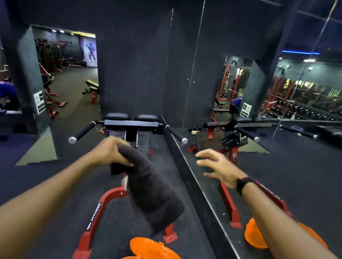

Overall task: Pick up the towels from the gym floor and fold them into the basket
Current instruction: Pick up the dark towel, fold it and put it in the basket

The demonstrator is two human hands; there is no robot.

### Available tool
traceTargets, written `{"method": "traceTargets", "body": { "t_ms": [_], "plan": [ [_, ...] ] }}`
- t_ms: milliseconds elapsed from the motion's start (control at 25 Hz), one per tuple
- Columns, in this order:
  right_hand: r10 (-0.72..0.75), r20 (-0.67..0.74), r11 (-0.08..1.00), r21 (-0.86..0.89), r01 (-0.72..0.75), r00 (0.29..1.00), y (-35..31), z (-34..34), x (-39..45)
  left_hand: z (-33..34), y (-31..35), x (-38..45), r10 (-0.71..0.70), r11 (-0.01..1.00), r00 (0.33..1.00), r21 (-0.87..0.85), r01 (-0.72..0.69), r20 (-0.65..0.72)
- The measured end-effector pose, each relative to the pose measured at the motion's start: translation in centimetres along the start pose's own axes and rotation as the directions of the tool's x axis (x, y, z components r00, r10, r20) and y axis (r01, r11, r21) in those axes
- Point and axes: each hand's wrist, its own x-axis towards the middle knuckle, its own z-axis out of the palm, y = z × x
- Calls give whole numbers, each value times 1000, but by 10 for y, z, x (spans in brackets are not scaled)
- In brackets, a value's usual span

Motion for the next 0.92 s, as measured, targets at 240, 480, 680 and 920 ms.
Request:
{"method": "traceTargets", "body": {
  "t_ms": [240, 480, 680, 920],
  "plan": [
    [-98, 276, 985, -107, 132, 956, 16, 84, 5, 14, 75, 11, 61, 967, 998, 247, -57, -7],
    [-39, 277, 948, -294, 124, 960, 29, 43, 4, -4, 83, 13, -120, 992, 993, -29, 121, 18],
    [-59, 185, 969, 249, 12, 981, 43, 5, -4, -2, 42, -1, -283, 884, 946, -341, 321, 158],
    [-62, 70, 861, 509, 18, 996, 45, -9, 9, 30, 18, -20, -332, 762, 916, -508, 401, 226]
  ]
}}
